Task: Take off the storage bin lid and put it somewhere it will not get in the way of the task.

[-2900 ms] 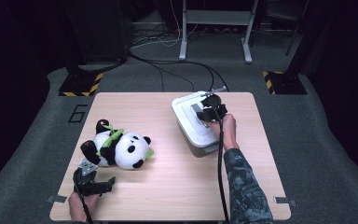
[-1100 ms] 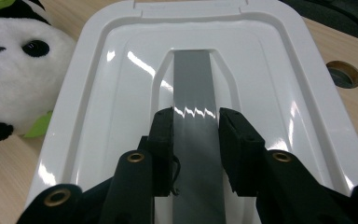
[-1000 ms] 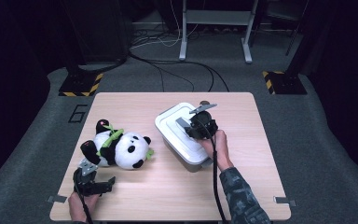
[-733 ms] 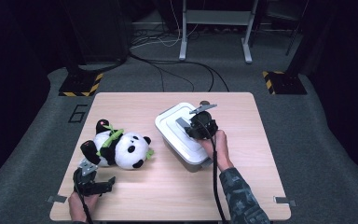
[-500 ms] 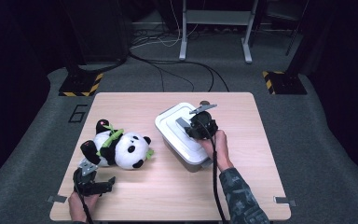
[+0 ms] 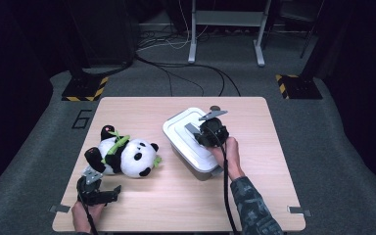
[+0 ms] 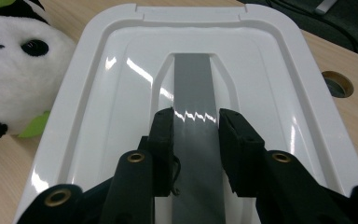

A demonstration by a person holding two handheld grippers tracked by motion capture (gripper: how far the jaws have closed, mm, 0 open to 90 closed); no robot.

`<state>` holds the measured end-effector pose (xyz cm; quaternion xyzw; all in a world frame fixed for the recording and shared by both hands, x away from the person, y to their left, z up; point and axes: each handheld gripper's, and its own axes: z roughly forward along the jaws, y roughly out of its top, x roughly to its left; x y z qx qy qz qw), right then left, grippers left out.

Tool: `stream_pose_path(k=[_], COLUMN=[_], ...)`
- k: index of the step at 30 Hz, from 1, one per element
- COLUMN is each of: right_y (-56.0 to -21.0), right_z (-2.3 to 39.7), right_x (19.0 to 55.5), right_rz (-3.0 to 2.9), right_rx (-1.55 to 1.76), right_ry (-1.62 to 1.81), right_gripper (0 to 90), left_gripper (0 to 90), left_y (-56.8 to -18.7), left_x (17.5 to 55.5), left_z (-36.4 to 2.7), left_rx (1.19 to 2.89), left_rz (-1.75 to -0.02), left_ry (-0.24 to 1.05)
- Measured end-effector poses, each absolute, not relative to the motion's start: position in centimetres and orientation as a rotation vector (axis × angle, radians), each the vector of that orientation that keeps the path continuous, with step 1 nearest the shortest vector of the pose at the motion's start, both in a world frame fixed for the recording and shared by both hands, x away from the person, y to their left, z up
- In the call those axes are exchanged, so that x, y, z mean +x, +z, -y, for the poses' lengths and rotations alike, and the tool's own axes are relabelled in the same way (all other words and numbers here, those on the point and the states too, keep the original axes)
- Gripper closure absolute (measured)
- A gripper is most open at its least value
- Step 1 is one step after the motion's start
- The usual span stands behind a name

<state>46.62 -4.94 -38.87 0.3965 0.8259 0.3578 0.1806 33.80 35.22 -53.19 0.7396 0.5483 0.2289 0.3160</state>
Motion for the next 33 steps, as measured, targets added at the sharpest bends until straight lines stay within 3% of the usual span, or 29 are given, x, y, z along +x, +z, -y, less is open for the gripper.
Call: stream_pose_path(k=[33], right_y=[-34.7], right_z=[8.5], right_x=[45.5], right_rz=[-2.208], right_rx=[1.176], right_ry=[1.072], right_gripper=[66.8], left_gripper=[0.0], left_y=[-53.2], left_x=[33.8], left_z=[-35.2], left_rx=[1.949], left_rz=[-1.444], left_ry=[0.603])
